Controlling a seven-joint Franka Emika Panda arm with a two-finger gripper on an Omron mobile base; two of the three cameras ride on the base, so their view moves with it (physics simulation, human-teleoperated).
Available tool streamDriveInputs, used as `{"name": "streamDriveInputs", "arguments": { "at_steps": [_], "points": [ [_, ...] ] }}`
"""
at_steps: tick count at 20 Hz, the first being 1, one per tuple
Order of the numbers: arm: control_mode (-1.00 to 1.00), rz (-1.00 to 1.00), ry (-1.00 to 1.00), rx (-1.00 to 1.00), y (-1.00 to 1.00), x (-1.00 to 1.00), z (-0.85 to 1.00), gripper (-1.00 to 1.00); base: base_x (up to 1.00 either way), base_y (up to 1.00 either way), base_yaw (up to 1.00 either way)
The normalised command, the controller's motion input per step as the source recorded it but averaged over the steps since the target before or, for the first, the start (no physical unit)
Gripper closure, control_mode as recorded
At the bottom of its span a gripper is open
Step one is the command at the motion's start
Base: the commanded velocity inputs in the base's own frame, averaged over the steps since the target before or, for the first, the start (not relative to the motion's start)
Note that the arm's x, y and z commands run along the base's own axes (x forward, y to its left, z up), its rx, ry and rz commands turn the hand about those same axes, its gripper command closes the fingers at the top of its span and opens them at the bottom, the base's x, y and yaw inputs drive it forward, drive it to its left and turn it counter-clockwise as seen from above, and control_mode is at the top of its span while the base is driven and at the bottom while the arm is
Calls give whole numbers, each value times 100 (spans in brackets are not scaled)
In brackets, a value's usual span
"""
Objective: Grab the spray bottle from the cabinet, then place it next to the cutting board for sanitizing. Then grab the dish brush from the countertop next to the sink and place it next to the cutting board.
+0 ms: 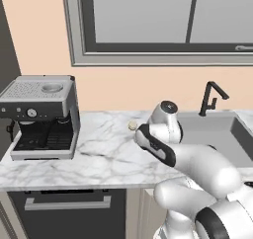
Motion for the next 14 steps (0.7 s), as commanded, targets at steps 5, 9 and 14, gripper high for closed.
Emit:
{"name": "streamDriveInputs", "arguments": {
  "at_steps": [5,9,14],
  "points": [
    [-100,0,5,-1,0,76,-26,-100,0,0,0],
    [-100,0,10,0,0,55,-11,-100,0,0,0],
    [-100,0,11,0,0,55,-22,-100,0,0,0]
  ]
}}
